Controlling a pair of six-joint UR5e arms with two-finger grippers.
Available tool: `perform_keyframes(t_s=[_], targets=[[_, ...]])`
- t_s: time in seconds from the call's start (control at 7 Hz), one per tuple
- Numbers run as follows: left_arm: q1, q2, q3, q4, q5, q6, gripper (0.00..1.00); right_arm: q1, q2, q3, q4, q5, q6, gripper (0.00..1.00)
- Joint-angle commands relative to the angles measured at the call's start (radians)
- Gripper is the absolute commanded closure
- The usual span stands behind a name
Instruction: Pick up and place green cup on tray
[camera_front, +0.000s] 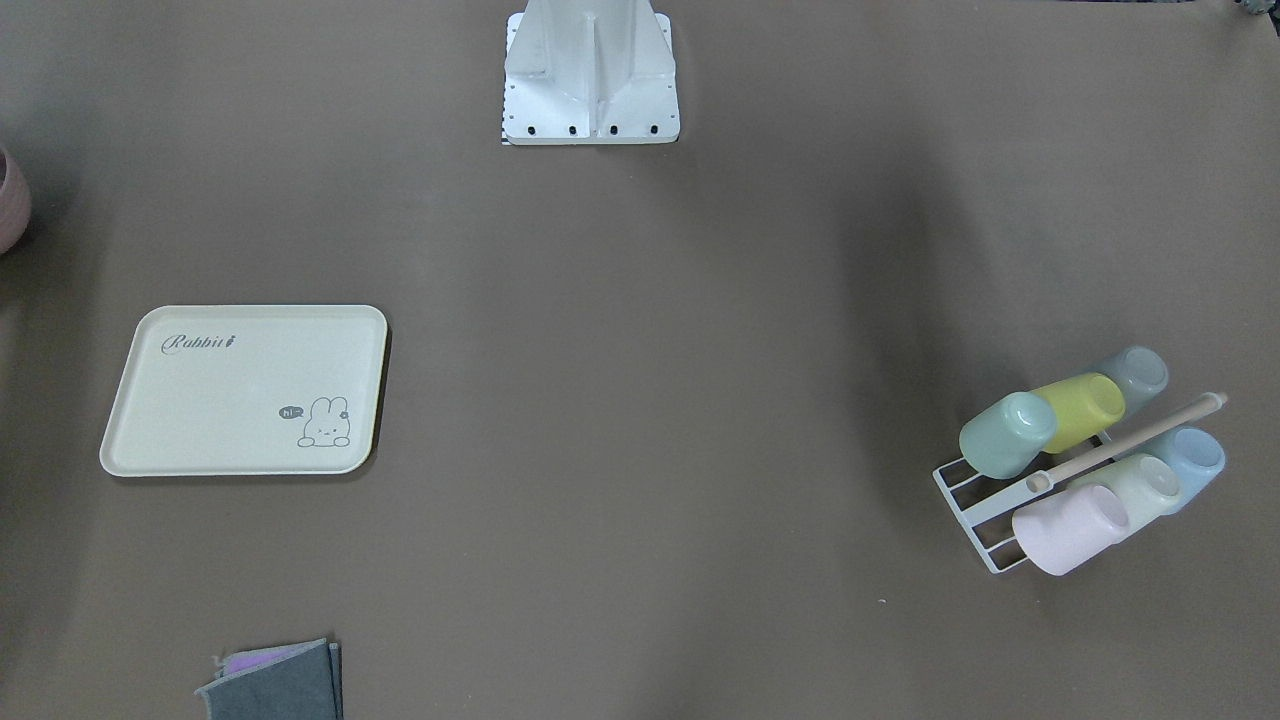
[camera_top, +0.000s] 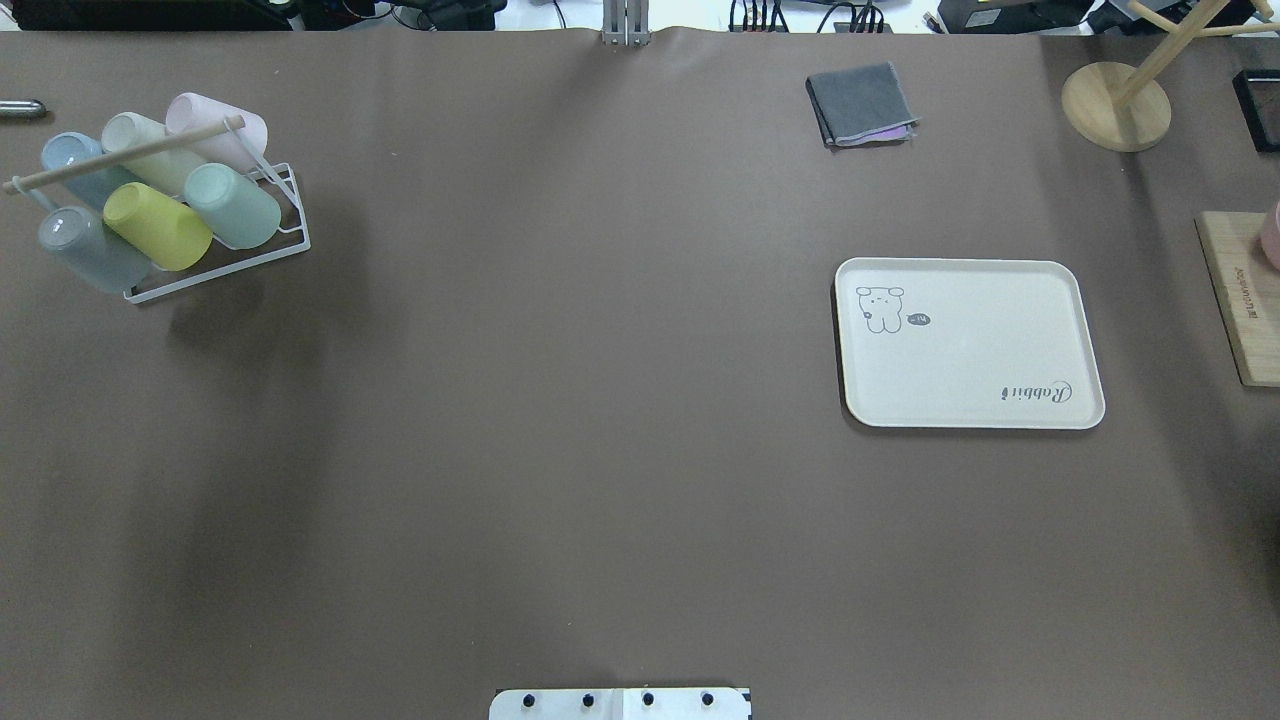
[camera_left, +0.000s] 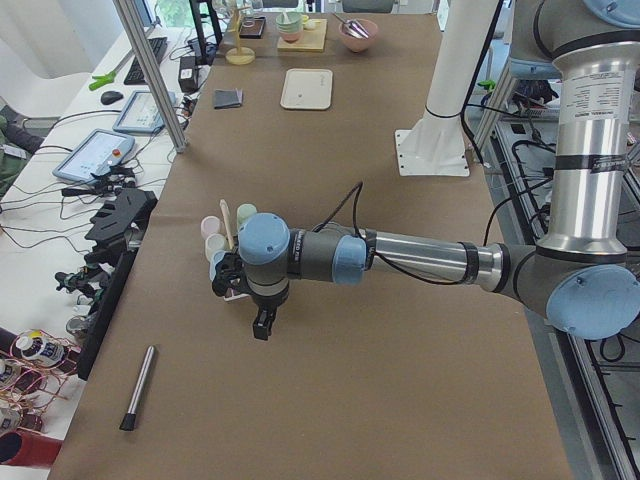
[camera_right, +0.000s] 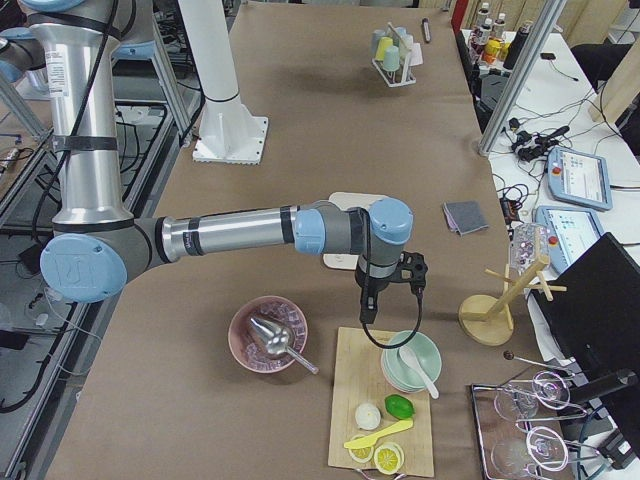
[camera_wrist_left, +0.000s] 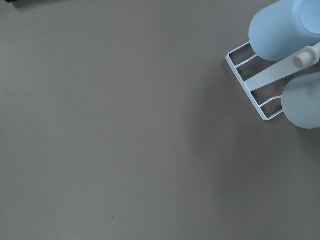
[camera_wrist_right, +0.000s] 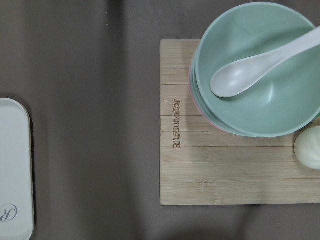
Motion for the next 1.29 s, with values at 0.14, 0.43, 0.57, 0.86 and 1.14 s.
perform_keyframes(t_s=[0.14, 0.43, 0.57, 0.86, 1.14], targets=[[-0.005, -0.005, -0.001, -0.015, -0.001, -0.011, 0.01, 0.001, -0.01, -0.002, 0.002, -0.002, -0.018, 0.0], [-0.005, -0.01, -0.01, -0.017, 0.001, -0.009, 0.02, 0.001, -0.007, 0.0, 0.001, -0.001, -0.016, 0.0], [-0.005, -0.023, -0.01, -0.015, 0.001, -0.012, 0.01, -0.001, -0.007, 0.0, 0.001, -0.001, -0.016, 0.0], [-0.005, -0.028, -0.035, -0.017, 0.001, -0.011, 0.01, -0.001, -0.008, 0.0, 0.001, -0.004, -0.013, 0.0], [0.003, -0.03, -0.058, -0.017, 0.005, -0.021, 0.01, -0.001, 0.003, 0.002, 0.001, 0.008, -0.009, 0.0]])
